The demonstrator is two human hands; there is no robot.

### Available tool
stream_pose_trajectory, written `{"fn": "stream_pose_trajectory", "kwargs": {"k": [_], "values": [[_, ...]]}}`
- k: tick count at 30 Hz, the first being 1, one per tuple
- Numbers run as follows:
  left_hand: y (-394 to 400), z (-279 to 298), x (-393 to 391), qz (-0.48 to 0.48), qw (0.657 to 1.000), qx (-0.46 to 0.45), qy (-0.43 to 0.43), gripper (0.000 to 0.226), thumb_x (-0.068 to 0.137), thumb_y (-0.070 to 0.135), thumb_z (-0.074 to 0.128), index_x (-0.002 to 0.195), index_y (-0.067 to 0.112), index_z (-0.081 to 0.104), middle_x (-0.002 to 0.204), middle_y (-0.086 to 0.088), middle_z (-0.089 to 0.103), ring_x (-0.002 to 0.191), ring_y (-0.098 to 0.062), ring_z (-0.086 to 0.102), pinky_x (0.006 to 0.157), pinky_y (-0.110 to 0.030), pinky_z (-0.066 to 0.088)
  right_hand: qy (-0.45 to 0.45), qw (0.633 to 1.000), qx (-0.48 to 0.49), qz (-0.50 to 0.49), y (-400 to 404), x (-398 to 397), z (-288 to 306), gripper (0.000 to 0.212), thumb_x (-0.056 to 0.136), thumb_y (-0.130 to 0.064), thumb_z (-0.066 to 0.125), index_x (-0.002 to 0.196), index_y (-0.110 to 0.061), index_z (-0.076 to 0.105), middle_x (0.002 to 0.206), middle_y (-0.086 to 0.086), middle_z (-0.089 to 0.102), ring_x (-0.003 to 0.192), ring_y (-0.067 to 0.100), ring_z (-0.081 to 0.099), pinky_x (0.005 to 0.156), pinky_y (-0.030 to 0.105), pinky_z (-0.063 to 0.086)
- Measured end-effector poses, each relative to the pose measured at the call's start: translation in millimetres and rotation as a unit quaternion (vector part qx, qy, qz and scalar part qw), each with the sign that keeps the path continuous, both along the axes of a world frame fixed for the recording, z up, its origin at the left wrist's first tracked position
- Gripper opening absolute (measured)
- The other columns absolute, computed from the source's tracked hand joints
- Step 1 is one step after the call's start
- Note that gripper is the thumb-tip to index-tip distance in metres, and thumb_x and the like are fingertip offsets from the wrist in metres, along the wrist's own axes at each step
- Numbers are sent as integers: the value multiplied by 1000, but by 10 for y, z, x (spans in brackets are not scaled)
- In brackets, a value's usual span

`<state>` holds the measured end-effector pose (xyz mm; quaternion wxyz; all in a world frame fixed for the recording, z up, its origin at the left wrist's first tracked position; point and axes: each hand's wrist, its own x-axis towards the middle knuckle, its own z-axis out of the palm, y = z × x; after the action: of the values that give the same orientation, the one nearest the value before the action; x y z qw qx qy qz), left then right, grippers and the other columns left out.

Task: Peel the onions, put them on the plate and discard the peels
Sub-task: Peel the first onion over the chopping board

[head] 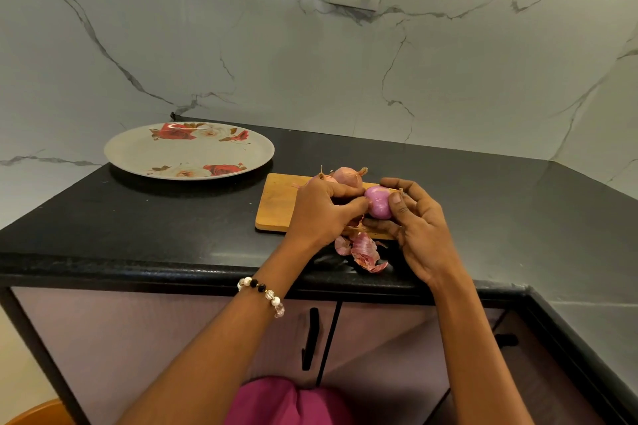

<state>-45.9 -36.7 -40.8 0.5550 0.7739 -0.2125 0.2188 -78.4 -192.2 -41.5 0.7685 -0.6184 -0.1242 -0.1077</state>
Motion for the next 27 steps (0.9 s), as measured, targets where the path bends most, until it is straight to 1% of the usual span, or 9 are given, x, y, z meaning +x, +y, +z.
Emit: {"fn": "stream_pose_trajectory", "kwargs": {"k": [2,7,12,17,21,27], "values": [[-1,-1,-2,-1,1000,3,1,21,81,18,74,101,12,75,92,0,74,83,-4,66,76,-16,53,0,1000,-11,-1,0,1,-3,26,93,-19,53,116,-8,59,113,16,66,92,26,72,71,34,62],[7,-14,8,-6,1000,18,13,20,81,15,73,100,11,75,88,0,73,82,-8,67,79,-28,57,6,1000,-27,0,-8,11,-18,20,101,-11,48,117,-7,58,110,14,68,88,26,73,71,33,62],[7,-57,56,-2,999,2,32,18,82,10,72,100,10,75,88,-3,74,80,-12,69,75,-37,59,8,1000,-17,7,-10,7,-13,20,101,-9,47,118,-7,58,106,9,70,88,26,73,71,32,62],[5,-50,63,-10,999,-14,36,21,81,14,74,102,11,75,93,-3,74,85,-11,69,80,-36,58,9,1000,8,13,-5,9,-3,20,102,-7,45,118,-5,57,107,10,70,89,24,73,72,31,62],[3,-35,37,-20,999,-18,42,26,80,23,76,103,11,74,95,-3,74,88,-10,69,81,-35,58,10,1000,0,8,-11,17,-10,21,102,-9,45,118,-6,57,112,15,67,90,24,73,72,32,62],[10,-42,51,-9,999,-17,51,21,80,12,75,101,11,75,93,-3,74,85,-11,69,78,-34,59,9,1000,-4,16,-17,23,-20,22,101,-10,46,120,-5,57,115,16,65,93,25,72,74,32,62]]}}
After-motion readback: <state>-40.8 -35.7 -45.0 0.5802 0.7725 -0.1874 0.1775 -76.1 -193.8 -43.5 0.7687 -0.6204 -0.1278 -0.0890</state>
